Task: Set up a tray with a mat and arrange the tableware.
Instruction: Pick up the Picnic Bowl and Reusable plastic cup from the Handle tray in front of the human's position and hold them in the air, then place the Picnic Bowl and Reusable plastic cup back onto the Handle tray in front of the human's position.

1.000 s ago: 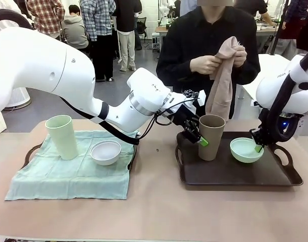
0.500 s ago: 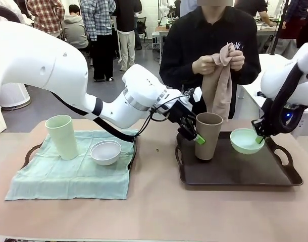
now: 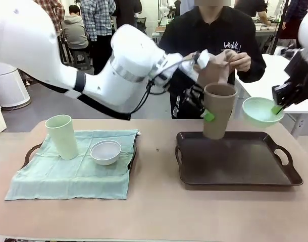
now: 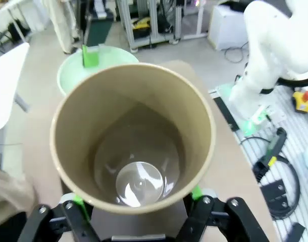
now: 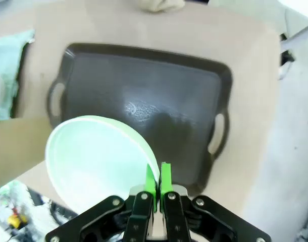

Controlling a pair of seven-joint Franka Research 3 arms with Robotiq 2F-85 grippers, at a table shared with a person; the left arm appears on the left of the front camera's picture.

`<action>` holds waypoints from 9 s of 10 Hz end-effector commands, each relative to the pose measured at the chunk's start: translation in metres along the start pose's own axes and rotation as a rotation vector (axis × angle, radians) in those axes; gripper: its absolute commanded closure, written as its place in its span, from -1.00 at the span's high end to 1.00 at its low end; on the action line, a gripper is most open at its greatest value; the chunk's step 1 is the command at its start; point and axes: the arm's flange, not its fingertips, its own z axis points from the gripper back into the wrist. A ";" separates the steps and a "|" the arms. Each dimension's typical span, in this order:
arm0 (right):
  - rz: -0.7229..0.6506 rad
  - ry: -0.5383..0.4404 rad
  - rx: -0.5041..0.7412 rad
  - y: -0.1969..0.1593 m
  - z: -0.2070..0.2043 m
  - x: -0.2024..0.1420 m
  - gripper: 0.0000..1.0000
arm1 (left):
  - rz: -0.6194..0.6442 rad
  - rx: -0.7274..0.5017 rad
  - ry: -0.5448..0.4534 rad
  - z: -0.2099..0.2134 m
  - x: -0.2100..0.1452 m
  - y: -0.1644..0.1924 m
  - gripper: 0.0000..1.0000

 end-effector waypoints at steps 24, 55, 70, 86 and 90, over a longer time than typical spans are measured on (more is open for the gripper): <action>0.010 -0.006 -0.025 -0.003 0.017 -0.008 -1.00 | -0.075 0.056 0.013 0.021 0.043 -0.016 -0.77; 0.160 0.096 -0.038 -0.025 -0.107 0.008 -0.91 | 0.027 0.164 -0.069 -0.062 -0.095 0.007 0.67; 0.195 0.111 0.089 -0.045 -0.172 0.013 -0.91 | 0.261 0.219 -0.438 -0.103 -0.171 0.011 0.67; 0.162 0.118 0.120 -0.071 -0.182 0.015 1.00 | 0.340 0.180 -0.374 -0.117 -0.211 -0.011 1.00; 0.158 0.114 0.114 -0.072 -0.153 0.002 1.00 | 0.316 0.205 0.125 -0.057 -0.184 -0.027 1.00</action>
